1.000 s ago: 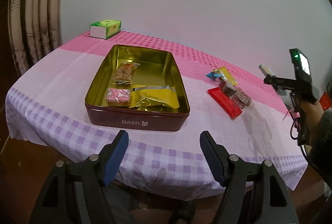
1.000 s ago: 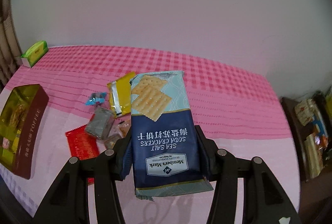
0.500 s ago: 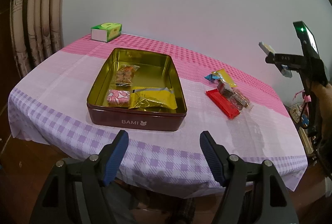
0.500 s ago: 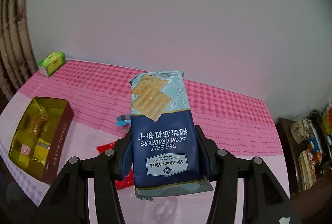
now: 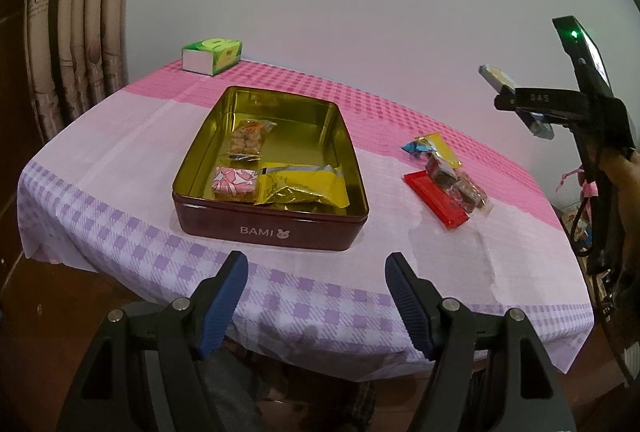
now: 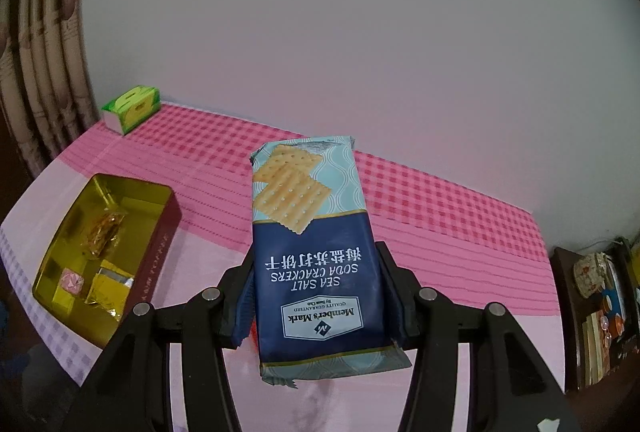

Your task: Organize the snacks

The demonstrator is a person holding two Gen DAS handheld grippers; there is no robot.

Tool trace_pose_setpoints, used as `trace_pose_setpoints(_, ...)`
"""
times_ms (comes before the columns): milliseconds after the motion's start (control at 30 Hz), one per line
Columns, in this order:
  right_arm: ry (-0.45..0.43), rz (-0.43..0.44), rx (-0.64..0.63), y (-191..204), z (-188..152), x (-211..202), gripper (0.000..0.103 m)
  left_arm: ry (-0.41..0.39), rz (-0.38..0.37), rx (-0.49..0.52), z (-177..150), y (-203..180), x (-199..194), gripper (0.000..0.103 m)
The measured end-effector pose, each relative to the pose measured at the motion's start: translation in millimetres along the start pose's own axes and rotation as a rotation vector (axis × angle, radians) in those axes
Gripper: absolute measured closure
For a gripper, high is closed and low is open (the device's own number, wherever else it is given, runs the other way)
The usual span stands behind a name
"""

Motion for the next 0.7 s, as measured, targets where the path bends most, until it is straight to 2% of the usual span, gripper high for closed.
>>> trace_pose_setpoints(700, 0.001, 0.034, -0.169, 102, 11, -3, 0.054, 0.006, -0.009, -0.031, 1, 7, -1, 0.030)
Point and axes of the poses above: each gripper's, at about its wrist camera, not at the fingertips, and x roughly the way its jaws point, y to its left, z to its top, the point moved 5 cm from there along x, roughly the way its jaws point, and after that the axes turned 14 degrees about y, right-handed, at the moved point
